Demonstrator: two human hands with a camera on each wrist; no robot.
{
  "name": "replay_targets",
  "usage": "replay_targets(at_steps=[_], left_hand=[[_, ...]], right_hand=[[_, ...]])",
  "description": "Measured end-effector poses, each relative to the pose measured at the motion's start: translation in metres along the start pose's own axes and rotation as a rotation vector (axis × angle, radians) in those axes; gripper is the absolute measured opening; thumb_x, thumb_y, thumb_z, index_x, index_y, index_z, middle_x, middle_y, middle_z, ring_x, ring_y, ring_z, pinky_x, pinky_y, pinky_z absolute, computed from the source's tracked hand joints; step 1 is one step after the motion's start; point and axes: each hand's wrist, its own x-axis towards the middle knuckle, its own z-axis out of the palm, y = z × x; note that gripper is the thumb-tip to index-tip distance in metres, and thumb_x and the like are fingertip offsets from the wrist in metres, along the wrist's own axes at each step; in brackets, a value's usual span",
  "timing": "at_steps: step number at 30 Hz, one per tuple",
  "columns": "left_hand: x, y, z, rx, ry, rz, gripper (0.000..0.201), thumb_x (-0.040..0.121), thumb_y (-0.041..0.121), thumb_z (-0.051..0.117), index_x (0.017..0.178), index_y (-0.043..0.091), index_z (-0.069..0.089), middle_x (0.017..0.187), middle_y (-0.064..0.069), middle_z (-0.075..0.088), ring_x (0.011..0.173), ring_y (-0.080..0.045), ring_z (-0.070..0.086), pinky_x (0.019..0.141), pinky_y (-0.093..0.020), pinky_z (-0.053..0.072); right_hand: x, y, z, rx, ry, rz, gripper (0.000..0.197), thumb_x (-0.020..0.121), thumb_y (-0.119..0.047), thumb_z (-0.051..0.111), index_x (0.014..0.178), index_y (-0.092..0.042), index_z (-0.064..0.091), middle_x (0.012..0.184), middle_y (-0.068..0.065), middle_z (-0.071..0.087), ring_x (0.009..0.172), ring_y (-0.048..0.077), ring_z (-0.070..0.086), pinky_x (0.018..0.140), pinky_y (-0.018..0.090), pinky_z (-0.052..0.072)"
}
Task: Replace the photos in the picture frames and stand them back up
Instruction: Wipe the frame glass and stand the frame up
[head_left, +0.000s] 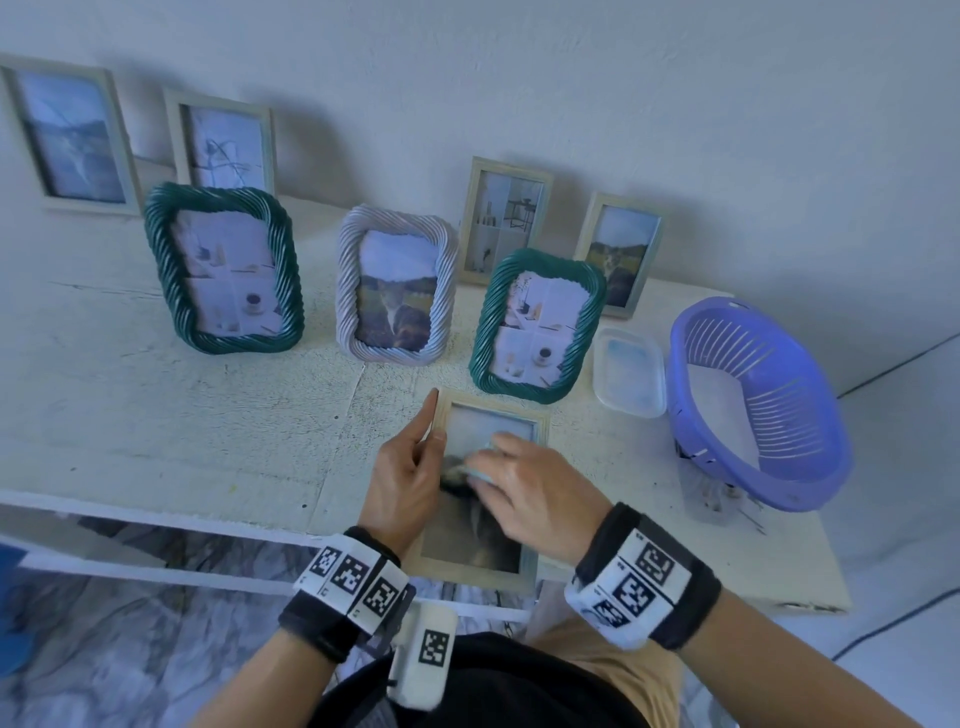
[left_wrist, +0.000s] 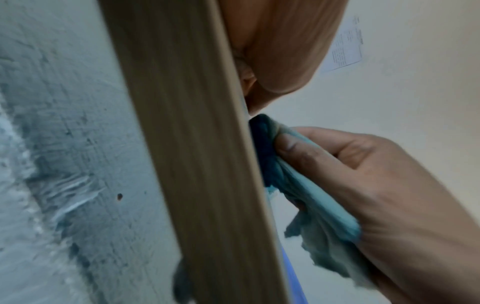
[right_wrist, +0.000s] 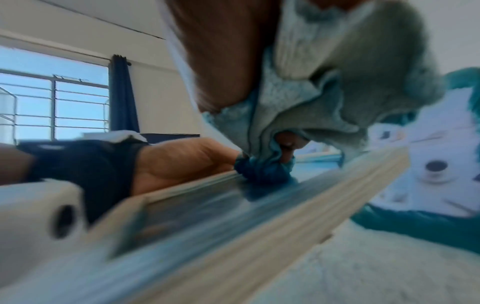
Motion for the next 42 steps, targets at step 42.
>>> replay_targets(at_steps=[42], left_hand=[[0.018, -0.010, -0.031, -0.042, 0.111, -0.070, 0.044, 0.103, 0.022, 0.043, 0.146, 0.031, 0.038, 0.081, -0.003, 0.041, 0.069, -0.015, 0.039, 0.065, -0.027, 0.036]], right_hand=[[0.049, 0.167, -0.039, -0.273, 0.141, 0.942, 0.033, 0.092, -0.003, 0.047, 0.125, 0.000, 0.050, 0.122, 0.022, 0.046, 0.108, 0.042, 0.054, 0.088, 0.044, 0.046]])
